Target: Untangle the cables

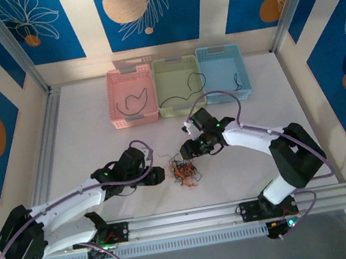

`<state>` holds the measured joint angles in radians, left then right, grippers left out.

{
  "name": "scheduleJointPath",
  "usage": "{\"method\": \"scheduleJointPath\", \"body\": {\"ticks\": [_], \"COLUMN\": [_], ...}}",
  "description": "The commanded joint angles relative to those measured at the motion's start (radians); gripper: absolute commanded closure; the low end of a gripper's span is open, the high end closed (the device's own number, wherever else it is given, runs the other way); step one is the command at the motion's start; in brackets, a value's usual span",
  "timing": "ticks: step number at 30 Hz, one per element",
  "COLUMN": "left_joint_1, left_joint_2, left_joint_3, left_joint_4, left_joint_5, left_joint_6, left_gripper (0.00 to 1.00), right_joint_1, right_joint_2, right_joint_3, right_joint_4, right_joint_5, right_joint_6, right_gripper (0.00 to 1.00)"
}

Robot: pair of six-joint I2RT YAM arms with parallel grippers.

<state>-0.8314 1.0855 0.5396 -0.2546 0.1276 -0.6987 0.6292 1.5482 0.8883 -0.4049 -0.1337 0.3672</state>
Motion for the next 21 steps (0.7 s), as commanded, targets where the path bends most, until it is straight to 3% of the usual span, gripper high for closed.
{"method": "scheduleJointPath", "body": {"ticks": [1,9,16,21], "left_joint_1": [0.014,0.018,0.018,0.018], "left_joint_2": [-0.009,0.011,0.027,0.023], "left_joint_3": [-0.009,-0.008,0.011,0.018], "left_joint_4": [0.030,0.047,0.037,0.025], "left_joint_5": [0.018,0.026,0.033,0.036], "left_joint_6": [-0.001,0.001,0.007,0.009], "left_gripper": [0.43,0.43,0.43,0.43], "right_joint_1": [0.007,0.011,0.026,0.050], "right_joint_2": [0.035,0.047,-0.015,-0.050], "right_joint_3": [0.029,0.020,0.004,-0.012], "right_joint_4": [-0.052,-0.048,-0.037,-0.042], "right_joint_5": [-0.034,-0.067,-0.087,-0.084], "right_joint_6": [-0.043,-0.065,-0.083,-0.078], "right_gripper": [0.54,0.56,0.45,0.43]}}
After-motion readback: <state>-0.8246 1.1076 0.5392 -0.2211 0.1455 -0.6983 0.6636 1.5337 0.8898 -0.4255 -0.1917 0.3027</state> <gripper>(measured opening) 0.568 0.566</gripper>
